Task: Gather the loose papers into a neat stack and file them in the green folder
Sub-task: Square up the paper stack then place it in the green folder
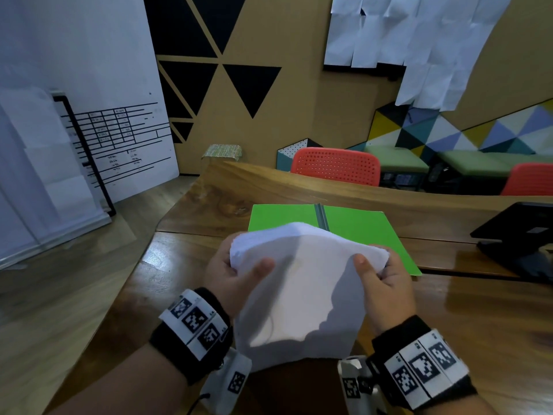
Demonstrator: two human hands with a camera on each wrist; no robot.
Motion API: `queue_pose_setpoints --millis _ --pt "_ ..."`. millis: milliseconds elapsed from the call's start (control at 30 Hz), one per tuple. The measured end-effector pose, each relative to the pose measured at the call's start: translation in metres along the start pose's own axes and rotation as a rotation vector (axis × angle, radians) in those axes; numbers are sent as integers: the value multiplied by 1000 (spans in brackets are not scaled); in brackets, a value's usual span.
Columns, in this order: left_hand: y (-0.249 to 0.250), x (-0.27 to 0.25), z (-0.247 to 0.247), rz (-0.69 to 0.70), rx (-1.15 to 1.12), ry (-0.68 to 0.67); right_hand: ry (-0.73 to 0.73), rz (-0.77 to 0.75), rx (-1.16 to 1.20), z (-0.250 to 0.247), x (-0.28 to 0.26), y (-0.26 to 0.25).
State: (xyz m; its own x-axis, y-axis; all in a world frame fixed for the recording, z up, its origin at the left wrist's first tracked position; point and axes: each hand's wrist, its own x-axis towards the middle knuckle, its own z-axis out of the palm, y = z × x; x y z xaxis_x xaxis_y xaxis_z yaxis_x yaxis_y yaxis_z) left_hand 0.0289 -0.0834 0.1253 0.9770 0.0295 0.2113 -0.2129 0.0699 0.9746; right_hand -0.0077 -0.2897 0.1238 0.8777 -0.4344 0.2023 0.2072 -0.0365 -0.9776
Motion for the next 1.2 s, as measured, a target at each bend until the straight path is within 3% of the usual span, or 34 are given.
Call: queue_pose_setpoints --millis 100,233,333,433,500,567,633,700,800,867,933,1033,1133,1200 --pt "8 -11 9 -28 51 128 80 -46 -55 2 -1 0" --pt "6 -15 10 -12 -9 119 117 -63 -60 0 -2 1" --pt "-5 -15 10 -139 177 34 45 18 -115 1 1 2" --pt "-9 -12 8 -298 146 35 74 27 -198 -4 6 -9" --pt "-2 -10 9 -233 215 8 72 -108 -581 -9 8 -26" --pt "9 -8 13 -68 360 -60 -60 -278 -962 -5 2 -45" --pt "22 -10 20 104 521 -153 -206 -543 -1120 4 -2 -59" --pt "27 -11 24 177 561 -233 -302 -654 -1052 7 -2 -65" --pt "13 -2 12 73 526 -363 -411 -501 -960 -1 3 -68" --pt "-3 6 -8 -92 708 -443 -361 -393 -801 -14 7 -66" --pt "-17 8 -32 -322 752 -408 -323 -274 -534 -27 13 -61" --pt "-32 6 -61 -479 447 -266 -281 -142 -321 -40 16 -48" --pt "-34 2 -63 -516 -107 -84 -181 -20 -133 -36 14 -31" --pt "-29 0 -51 -476 -218 30 -61 54 -34 -29 10 -17"
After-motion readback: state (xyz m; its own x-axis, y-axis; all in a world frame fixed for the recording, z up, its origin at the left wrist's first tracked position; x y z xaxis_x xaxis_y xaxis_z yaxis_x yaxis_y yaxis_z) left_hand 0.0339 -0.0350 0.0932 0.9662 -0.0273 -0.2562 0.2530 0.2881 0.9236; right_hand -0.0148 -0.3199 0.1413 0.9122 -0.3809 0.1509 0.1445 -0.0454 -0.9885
